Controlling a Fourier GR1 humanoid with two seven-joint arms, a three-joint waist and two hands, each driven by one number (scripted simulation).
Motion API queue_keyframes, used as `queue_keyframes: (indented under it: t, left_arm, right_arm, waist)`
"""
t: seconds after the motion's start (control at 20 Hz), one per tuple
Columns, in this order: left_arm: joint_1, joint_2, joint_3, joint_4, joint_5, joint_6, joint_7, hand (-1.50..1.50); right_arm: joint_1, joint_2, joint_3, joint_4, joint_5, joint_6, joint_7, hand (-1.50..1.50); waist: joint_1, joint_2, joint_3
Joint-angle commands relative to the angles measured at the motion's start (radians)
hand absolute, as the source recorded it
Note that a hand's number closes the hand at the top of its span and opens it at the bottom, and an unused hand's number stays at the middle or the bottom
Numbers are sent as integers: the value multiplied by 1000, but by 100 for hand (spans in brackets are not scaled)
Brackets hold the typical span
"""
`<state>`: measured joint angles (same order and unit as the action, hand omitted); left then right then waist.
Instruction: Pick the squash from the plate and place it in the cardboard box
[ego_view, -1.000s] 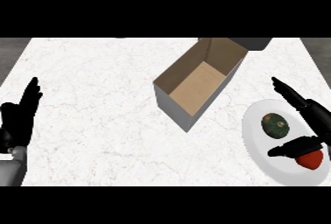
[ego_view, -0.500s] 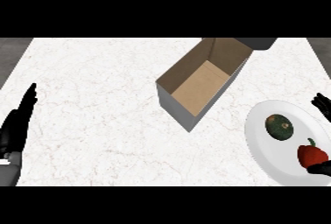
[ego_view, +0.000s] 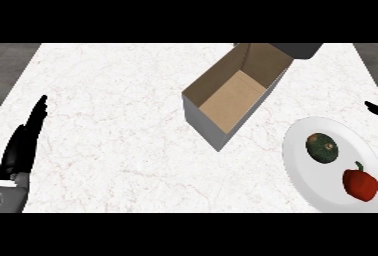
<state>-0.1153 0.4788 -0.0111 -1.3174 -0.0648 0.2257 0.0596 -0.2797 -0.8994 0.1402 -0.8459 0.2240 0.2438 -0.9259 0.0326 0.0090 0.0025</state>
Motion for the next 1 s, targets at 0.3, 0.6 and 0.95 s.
queue_keyframes:
  t: [0.3, 0.6, 0.95]
  left_arm:
    - [1, -17, 9, 1, -28, -1, 10, 0]
    - [-18, 1, 55, 7, -37, -37, 18, 0]
    - [19, -23, 90, 8, -48, -82, -1, 0]
  right_arm:
    - [-220, 44, 198, 113, 303, 65, 92, -150]
    - [-278, 144, 192, 131, 393, 63, 210, -150]
    - [-283, 190, 148, 182, 488, 45, 151, -150]
  waist:
    - [-7, -4, -2]
    - [-21, -7, -2]
    - [-27, -8, -2]
